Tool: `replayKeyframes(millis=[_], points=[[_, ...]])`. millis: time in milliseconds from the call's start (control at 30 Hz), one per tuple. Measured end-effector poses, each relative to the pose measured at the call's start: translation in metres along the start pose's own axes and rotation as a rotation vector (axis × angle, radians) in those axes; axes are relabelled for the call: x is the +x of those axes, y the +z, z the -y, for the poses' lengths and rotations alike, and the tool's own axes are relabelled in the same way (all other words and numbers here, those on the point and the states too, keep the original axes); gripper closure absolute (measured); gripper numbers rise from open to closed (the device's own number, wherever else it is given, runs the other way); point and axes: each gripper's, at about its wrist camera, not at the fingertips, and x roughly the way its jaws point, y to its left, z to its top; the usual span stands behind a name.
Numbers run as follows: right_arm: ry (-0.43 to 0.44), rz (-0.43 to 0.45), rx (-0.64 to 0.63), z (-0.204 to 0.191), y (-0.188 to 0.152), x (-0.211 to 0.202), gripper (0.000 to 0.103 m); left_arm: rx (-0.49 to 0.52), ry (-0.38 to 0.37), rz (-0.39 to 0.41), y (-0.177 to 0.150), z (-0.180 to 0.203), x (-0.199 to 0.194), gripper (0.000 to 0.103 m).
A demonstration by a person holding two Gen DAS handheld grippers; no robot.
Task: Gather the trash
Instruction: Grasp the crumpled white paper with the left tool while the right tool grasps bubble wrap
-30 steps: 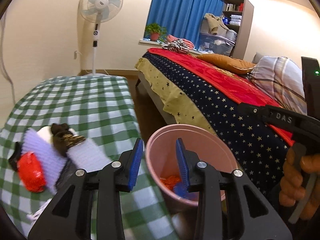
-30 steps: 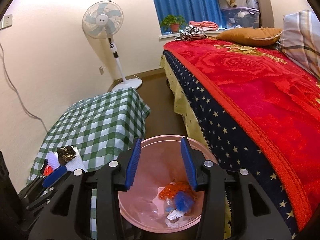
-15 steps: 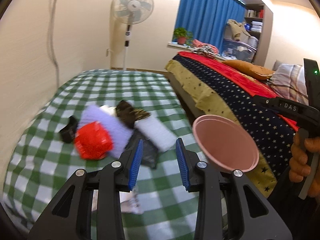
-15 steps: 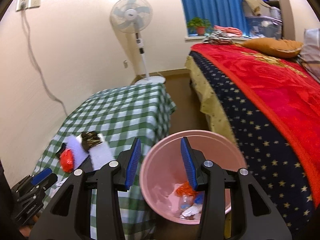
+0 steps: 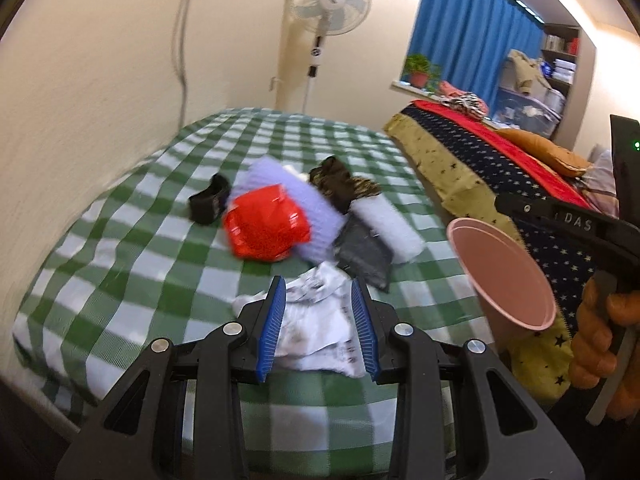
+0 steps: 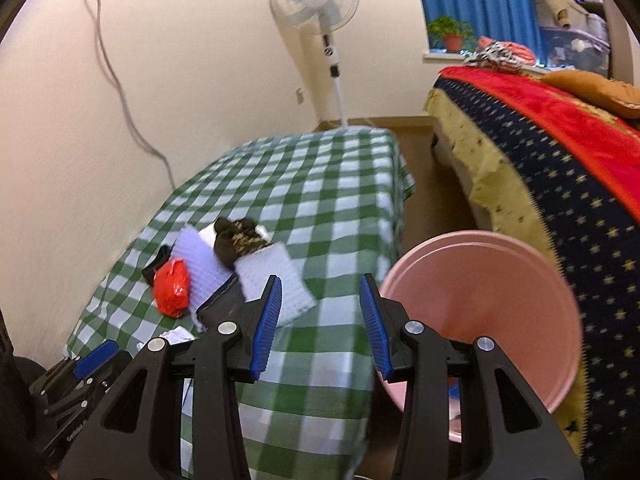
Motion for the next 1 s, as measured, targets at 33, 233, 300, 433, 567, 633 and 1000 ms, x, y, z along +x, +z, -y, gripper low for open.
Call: replayKeyframes(millis=[33,233,300,433,567,633,1000], points=[[0.007,-0.009,-0.004,-0.004,-0.003,0.005,0.062,-0.013,0.012,-0.002,-0.001,-0.004,0.001,0.07],[0.037,-0.045,-0.06,-0.028,-0.012,0.033,0.062,-0.075,0.015,-0.057,-0.009,-0.017,0.015,0.07],[0.045,-0.055,-0.062,-0.031,-0.014,0.04,0.062,-0.076,0.013,-0.068,-0.011,-0.017,0.018,0.07],[0.061,-0.08,-0.057,-0.034,-0.018,0.054,0.062,-0.096,0.023,-0.086,-0.013,-0.019,0.024,0.069],[0.068,-0.106,-0.07,-0.039,-0.021,0.067,0.061,-0.107,0.035,-0.093,-0.015,-0.022,0.025,0.068],[0.062,-0.119,-0.081,-0.043,-0.021,0.074,0.061,-0.11,0.04,-0.095,-0.016,-0.023,0.025,0.066],[0.049,-0.181,-0.09,-0.044,-0.029,0.092,0.086,-0.135,0.041,-0.106,-0.017,-0.026,0.026,0.062]])
